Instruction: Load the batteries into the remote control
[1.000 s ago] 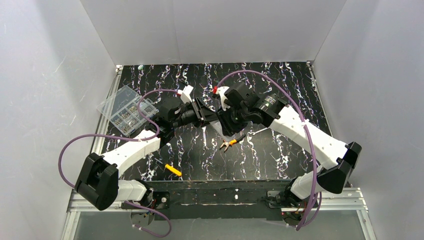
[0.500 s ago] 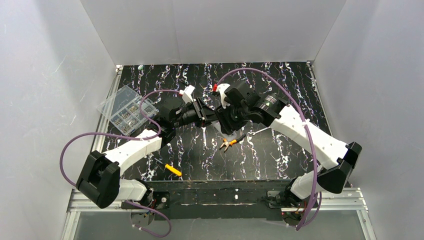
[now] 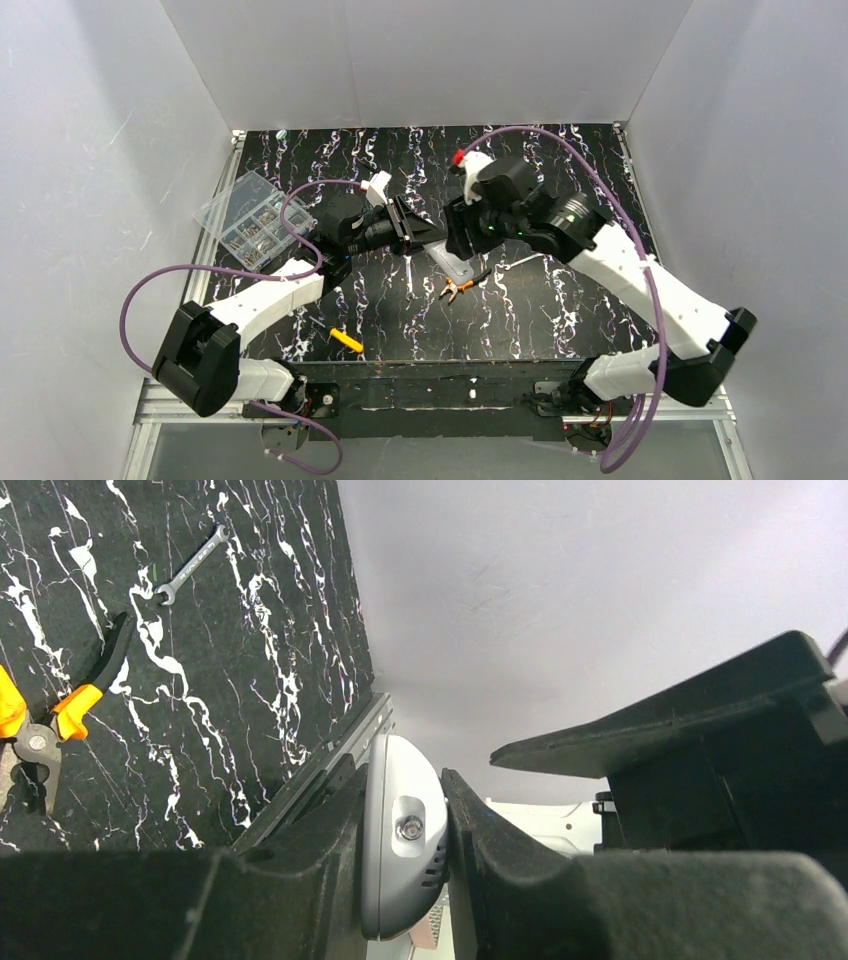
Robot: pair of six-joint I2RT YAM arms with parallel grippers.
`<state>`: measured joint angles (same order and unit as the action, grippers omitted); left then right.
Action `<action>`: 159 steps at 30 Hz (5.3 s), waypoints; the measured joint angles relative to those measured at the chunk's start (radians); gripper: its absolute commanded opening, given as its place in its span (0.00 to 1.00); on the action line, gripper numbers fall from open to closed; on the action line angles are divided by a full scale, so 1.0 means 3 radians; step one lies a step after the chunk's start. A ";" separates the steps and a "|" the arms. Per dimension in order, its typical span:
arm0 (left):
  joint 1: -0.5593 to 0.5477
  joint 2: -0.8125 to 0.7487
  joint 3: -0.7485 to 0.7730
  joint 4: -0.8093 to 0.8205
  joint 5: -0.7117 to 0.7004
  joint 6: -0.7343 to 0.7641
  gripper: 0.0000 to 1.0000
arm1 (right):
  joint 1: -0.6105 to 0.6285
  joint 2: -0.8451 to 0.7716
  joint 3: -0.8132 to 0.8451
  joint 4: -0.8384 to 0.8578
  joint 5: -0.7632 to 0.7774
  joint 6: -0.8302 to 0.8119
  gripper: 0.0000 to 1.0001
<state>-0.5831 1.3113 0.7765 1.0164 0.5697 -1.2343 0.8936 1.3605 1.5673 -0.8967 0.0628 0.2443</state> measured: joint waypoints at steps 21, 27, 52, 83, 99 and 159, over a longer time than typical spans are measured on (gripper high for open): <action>0.0000 -0.0001 0.0000 0.0000 0.0086 -0.0025 0.00 | -0.0825 -0.1116 -0.1778 0.1137 -0.1108 0.1453 0.67; 0.0000 -0.0001 0.0000 0.0009 0.0086 -0.0027 0.00 | -0.0843 -0.1142 -0.1778 0.1207 -0.1242 0.1471 0.63; 0.0001 -0.0001 0.0000 0.0027 0.0070 -0.0061 0.00 | -0.0856 -0.1031 -0.1790 0.1221 -0.1344 0.1415 0.35; 0.0003 0.0109 0.0060 0.0305 0.0041 -0.0156 0.00 | -0.0905 -0.1479 -0.2384 0.1905 -0.1044 0.1985 0.81; 0.0005 0.0253 0.0196 0.0661 -0.0024 -0.0306 0.00 | -0.1040 -0.1680 -0.2900 0.3016 -0.1221 0.2700 0.62; 0.0025 0.0439 0.0412 0.0680 0.0118 -0.0435 0.42 | -0.1284 -0.1353 -0.3258 0.4472 -0.1878 0.3287 0.01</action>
<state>-0.5755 1.4429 0.9001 1.2205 0.6052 -1.3647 0.5083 0.9546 0.5900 0.4450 -0.5007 1.2304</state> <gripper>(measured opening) 0.286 0.389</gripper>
